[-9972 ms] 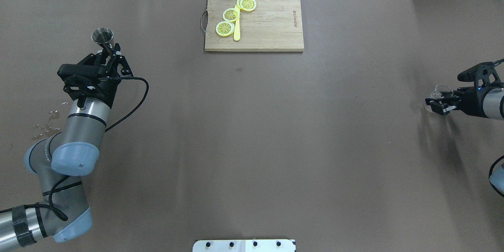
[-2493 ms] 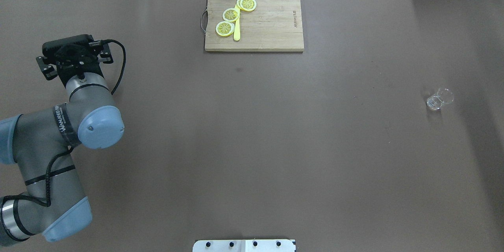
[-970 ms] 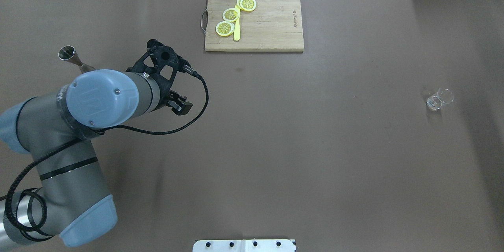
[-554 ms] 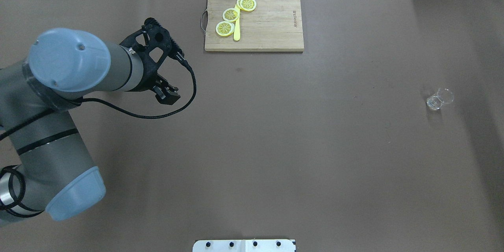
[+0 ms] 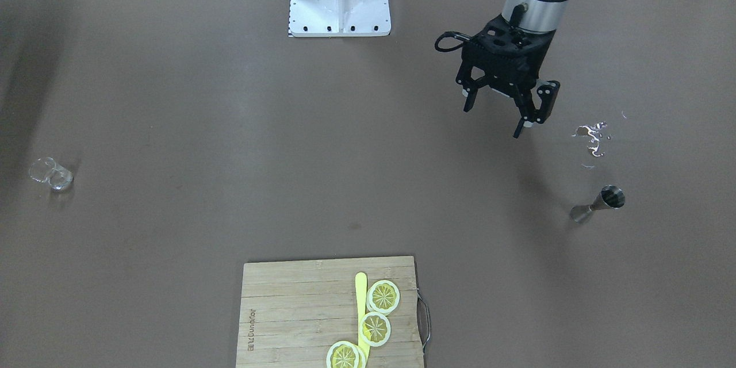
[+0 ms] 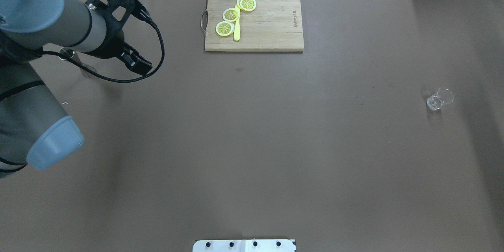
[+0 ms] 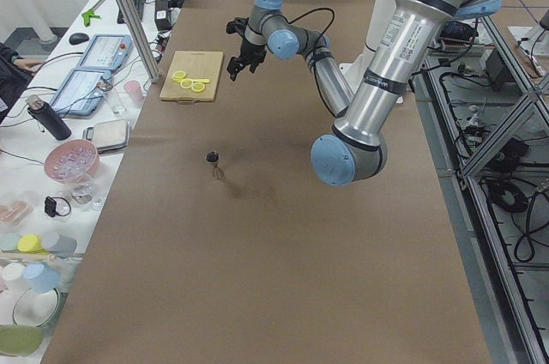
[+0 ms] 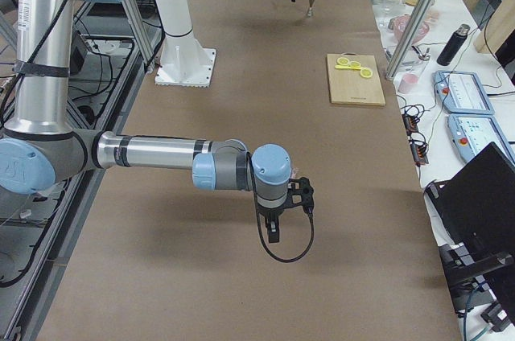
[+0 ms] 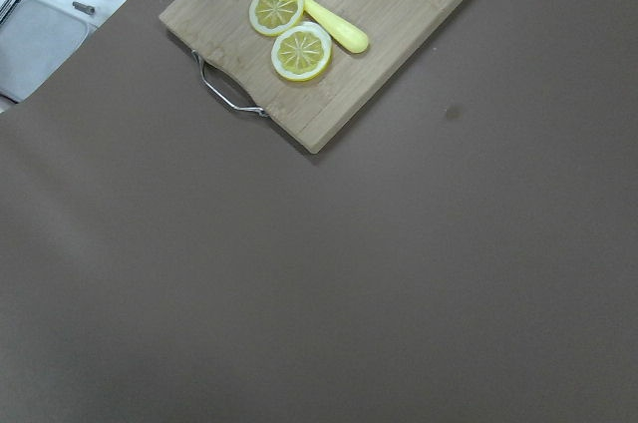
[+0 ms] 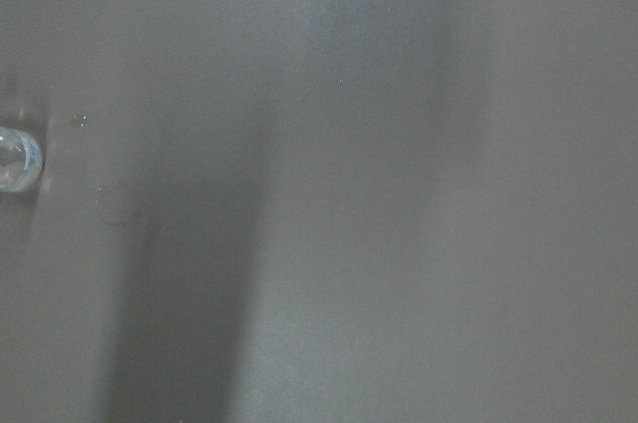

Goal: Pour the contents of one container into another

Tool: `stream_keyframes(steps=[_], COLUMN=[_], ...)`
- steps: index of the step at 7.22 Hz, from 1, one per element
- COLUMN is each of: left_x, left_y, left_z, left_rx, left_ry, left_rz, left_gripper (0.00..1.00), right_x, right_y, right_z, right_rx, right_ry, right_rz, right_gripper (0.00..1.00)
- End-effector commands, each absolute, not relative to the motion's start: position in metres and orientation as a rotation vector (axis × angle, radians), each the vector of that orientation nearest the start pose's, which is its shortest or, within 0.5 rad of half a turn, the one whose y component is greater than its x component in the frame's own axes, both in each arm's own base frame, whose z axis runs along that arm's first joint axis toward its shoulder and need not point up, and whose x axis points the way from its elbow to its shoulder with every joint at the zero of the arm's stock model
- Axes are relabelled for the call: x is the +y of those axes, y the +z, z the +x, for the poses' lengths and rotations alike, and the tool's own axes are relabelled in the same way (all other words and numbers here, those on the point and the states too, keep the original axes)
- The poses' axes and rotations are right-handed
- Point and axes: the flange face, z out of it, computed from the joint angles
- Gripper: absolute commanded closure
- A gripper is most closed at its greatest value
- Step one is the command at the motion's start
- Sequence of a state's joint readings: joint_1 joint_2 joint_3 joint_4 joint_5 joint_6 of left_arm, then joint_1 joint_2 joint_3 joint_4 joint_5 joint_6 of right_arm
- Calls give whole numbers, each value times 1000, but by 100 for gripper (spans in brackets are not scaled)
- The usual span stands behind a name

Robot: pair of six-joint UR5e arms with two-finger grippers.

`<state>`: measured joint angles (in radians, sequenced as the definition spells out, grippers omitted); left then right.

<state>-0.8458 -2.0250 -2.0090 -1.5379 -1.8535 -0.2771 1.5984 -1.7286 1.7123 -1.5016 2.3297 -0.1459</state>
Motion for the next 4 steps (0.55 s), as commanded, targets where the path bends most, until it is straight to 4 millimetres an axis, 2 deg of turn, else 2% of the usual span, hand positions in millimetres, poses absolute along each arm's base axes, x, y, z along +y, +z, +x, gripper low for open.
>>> stream_keyframes(steps=[1,4], left_x=[-535,-538], left_y=[271,343], left_z=[236,163], left_rx=[657,773], left_ry=[435,366], left_rz=[541,368], left_gripper=[3,3], right_x=[-425,-425], right_y=[663,666], right_z=[77,77], right_rx=[-749,-749], right_ry=[-142,-140], right_rz=[138,132], right_gripper=[0,0])
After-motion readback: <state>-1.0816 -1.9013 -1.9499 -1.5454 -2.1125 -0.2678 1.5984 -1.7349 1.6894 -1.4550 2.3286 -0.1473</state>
